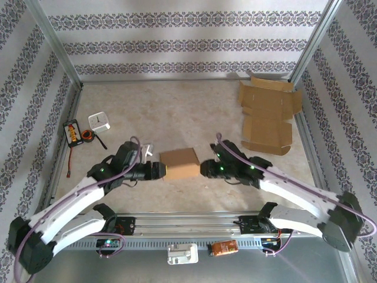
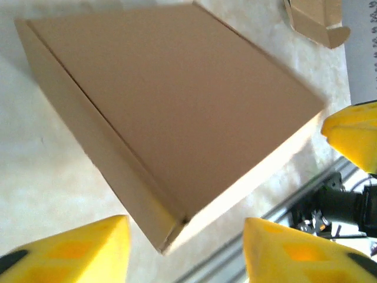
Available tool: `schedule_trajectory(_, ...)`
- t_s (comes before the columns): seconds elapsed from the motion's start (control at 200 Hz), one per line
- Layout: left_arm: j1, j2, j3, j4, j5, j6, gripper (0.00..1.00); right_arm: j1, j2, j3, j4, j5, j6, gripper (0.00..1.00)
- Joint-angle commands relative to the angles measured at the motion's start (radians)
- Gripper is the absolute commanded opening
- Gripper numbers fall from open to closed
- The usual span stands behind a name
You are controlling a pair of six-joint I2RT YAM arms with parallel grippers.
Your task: Fold the paper box
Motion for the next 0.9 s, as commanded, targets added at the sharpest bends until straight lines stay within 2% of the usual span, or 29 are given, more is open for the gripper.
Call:
schedule_trajectory(0.0, -0.011, -0.099, -0.013, -0.065, -0.074, -0.050, 0.61, -0.011, -0.116, -0.010, -0.168, 0.068, 0.056, 0.39)
schedule_trajectory(0.035, -0.011, -0.097, -0.012, -0.054, -0.087, -0.044, 0.64, -0.025, -0.132, -0.009, -0.157, 0.062, 0.051, 0.48)
schedule_trajectory(0.125, -0.011, -0.027, -0.004, -0.036, -0.106, -0.041, 0.67, -0.074, -0.115, -0.024, -0.095, 0.023, 0.043, 0.58)
schedule_trajectory(0.205, -0.011, 0.066, -0.004, -0.025, -0.091, -0.072, 0.68, -0.108, -0.050, -0.050, 0.008, -0.062, 0.041, 0.62)
schedule_trajectory(0.325, -0.015, 0.142, -0.036, 0.022, -0.051, -0.125, 0.70, -0.092, 0.090, -0.041, 0.109, -0.152, 0.012, 0.64)
schedule_trajectory(0.47, -0.031, 0.159, -0.141, 0.250, 0.041, -0.242, 0.70, -0.034, 0.256, -0.029, 0.228, -0.206, 0.017, 0.56)
schedule_trajectory(0.575, -0.044, 0.216, -0.174, 0.364, 0.067, -0.286, 0.64, -0.011, 0.342, -0.047, 0.355, -0.210, 0.072, 0.49)
schedule_trajectory(0.745, -0.042, 0.377, -0.137, 0.464, 0.052, -0.318, 0.41, 0.020, 0.501, 0.041, 0.411, -0.164, 0.128, 0.37)
schedule_trajectory(0.819, -0.004, 0.446, -0.096, 0.499, -0.019, -0.320, 0.36, 0.020, 0.584, 0.104, 0.471, -0.132, 0.168, 0.31)
schedule_trajectory(0.894, 0.085, 0.539, -0.023, 0.522, -0.044, -0.276, 0.34, 0.011, 0.687, 0.225, 0.473, -0.076, 0.171, 0.28)
